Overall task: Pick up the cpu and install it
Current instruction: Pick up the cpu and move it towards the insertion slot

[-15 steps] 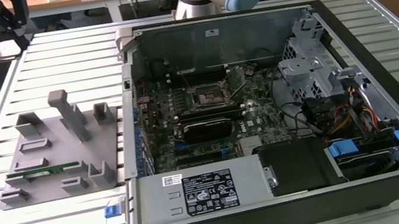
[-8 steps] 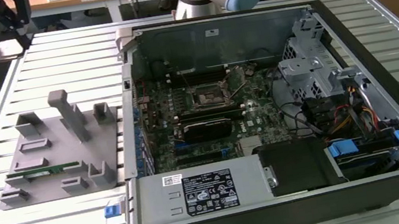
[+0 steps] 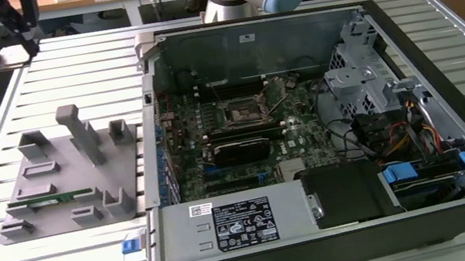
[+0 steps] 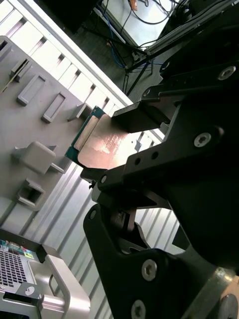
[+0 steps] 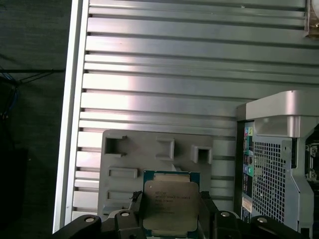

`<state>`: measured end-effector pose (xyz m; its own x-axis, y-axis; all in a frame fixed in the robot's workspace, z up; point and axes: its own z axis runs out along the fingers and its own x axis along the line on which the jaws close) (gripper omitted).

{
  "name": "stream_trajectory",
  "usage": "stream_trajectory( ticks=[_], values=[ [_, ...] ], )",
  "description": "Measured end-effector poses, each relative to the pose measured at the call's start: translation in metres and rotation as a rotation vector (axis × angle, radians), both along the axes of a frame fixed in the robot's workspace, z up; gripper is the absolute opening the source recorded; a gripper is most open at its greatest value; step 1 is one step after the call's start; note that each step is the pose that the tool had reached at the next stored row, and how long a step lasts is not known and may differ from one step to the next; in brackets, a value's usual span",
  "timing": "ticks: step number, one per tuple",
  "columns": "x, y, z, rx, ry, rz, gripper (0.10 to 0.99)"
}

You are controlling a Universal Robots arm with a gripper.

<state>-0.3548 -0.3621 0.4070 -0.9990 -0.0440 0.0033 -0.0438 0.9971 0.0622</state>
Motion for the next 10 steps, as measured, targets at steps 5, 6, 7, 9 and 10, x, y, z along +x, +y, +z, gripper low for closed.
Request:
stream_trajectory(
  ticks=[5, 6, 7, 9, 10],
  values=[
    [0.0021, 0.0008, 0.0, 0.0, -0.0001, 0.0, 0.529],
    [0.0025, 0.0009, 0.0, 0.0, 0.0, 0.0, 0.529],
    [0.0029, 0.001, 0.0, 0.0, 0.0, 0.0, 0.529],
    [0.0037, 0.0013, 0.0, 0.0, -0.0001, 0.0, 0.529],
    [0.0042, 0.0015, 0.0, 0.0, 0.0, 0.0, 0.529]
  ],
)
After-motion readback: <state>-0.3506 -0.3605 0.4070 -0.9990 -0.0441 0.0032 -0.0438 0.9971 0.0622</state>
